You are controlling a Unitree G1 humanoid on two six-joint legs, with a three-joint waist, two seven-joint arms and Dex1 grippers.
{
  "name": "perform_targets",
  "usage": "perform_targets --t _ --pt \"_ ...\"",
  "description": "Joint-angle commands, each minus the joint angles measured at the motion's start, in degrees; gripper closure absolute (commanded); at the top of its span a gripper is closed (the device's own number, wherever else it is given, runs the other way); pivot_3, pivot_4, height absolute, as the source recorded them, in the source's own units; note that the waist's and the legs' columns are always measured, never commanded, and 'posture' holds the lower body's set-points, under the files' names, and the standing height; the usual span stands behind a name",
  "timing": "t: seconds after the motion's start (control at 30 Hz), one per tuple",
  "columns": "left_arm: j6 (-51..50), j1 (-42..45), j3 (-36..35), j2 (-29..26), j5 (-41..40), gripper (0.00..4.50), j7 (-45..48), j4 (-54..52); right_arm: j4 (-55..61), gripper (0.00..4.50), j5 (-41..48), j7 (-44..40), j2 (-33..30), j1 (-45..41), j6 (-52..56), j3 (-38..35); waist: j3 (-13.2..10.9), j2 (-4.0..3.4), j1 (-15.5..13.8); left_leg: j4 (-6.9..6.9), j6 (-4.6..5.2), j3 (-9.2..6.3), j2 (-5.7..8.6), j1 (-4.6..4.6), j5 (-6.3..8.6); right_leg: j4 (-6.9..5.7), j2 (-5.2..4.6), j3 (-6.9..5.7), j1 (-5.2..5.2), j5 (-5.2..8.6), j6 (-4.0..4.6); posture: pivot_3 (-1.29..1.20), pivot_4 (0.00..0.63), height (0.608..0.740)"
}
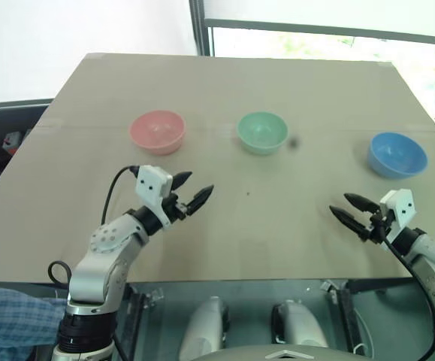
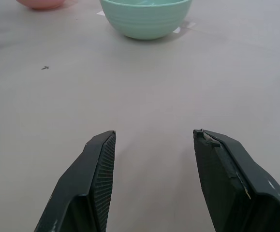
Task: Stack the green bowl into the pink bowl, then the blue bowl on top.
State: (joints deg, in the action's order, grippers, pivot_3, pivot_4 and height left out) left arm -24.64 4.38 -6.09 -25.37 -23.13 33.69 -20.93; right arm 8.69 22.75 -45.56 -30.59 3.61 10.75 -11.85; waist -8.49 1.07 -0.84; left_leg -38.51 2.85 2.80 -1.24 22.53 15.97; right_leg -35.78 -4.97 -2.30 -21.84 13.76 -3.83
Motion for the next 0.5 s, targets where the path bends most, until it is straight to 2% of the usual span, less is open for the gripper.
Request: perform_targets --t 0.03,0.23,0.3,0.5 --pt "0.54 0.88 0.77 -0.27 0.38 0.86 -0.25 -1.50 1.83 1.82 0.26 0.29 0.11 0.43 -1.45 -0.43 0.00 0.00 0.02 0.00 0.00 0.00 0.00 0.00 0.00 0.00 0.00 0.00 0.00 0.00 0.00 0.00 0.150 0.740" --pt "1.68 4.06 2.15 -1.94 6.66 0.86 -3.19 2.52 5.58 1.82 2.39 -1.09 -0.15 -0.06 -1.03 -0.24 0.00 0.00 -0.01 -0.01 0.00 -0.01 0.01 0.00 0.00 -0.01 0.01 -0.01 0.00 0.00 0.00 0.00 0.150 0.740" --pt "1.72 7.18 2.05 -2.52 10.39 0.86 -6.41 6.29 8.05 1.82 4.16 -1.71 -0.16 -0.39 0.09 0.06 0.00 0.00 0.01 -0.01 -0.01 0.00 0.00 -0.03 -0.01 -0.03 0.04 0.00 0.01 0.00 0.00 0.00 0.150 0.740" --pt "4.87 14.51 0.94 -3.25 14.45 0.86 -9.75 13.76 13.63 1.82 6.50 -1.75 -0.77 -2.41 3.27 2.02 0.01 0.02 -0.01 -0.02 0.03 -0.01 0.02 -0.01 0.01 0.00 0.03 -0.01 0.02 -0.01 -0.01 0.00 0.150 0.740"
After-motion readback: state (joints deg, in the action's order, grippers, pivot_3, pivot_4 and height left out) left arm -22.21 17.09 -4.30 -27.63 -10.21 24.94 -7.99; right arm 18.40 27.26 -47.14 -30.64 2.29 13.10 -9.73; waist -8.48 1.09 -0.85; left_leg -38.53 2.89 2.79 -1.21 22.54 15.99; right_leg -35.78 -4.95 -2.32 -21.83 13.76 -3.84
